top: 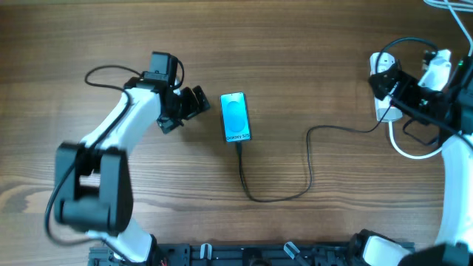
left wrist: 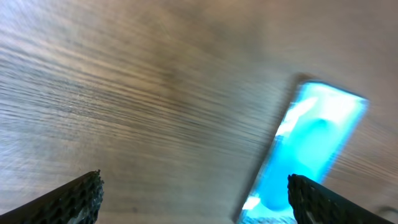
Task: Plug charger to phone and switch on socket
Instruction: 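Move the right gripper over the power strip switch beside the charger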
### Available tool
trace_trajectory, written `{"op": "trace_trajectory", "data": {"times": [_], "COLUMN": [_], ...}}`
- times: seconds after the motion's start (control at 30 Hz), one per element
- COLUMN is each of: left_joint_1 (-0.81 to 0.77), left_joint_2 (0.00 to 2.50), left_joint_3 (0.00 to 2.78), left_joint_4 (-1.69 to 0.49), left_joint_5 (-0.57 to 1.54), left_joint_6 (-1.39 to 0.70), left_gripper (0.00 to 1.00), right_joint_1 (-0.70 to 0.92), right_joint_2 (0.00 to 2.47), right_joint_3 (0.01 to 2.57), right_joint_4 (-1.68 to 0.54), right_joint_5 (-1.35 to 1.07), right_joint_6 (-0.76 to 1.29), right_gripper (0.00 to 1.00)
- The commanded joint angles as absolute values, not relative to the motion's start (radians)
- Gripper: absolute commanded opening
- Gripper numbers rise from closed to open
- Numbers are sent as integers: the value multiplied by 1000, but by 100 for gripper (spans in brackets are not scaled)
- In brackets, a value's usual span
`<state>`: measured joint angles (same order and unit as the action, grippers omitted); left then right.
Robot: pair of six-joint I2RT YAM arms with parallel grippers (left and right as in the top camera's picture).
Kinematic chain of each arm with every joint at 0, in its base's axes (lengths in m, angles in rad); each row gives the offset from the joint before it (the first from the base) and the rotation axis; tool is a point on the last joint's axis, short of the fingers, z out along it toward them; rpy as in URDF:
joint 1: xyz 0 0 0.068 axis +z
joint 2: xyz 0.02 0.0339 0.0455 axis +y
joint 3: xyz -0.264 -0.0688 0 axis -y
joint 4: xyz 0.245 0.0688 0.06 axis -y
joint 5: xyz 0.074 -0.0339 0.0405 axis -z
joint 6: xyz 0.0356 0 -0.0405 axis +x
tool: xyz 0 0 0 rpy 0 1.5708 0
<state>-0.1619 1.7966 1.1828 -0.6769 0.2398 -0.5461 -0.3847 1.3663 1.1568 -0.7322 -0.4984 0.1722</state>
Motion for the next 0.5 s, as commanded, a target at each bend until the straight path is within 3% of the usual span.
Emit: {"op": "trace_trajectory", "data": {"times": [0.0, 0.27, 0.47], "left_joint_1": [-190, -340, -439], "left_joint_2": [1640, 1447, 1392], "left_joint_3": [1217, 1225, 1225], "left_joint_4": [-678, -717, -723], "left_joint_5": [244, 242, 227], "left_joint_6": [-427, -312, -295], "left_gripper": [100, 100, 100], "right_joint_1": [-440, -548, -609], "right_joint_2": [1458, 1583, 1616], "right_joint_3": [1174, 1174, 1174], "right_joint_4": [-714, -617, -524], "right_joint_5": [-484, -445, -448], "right_joint_6": [192, 262, 320], "right_gripper": [100, 100, 94]}}
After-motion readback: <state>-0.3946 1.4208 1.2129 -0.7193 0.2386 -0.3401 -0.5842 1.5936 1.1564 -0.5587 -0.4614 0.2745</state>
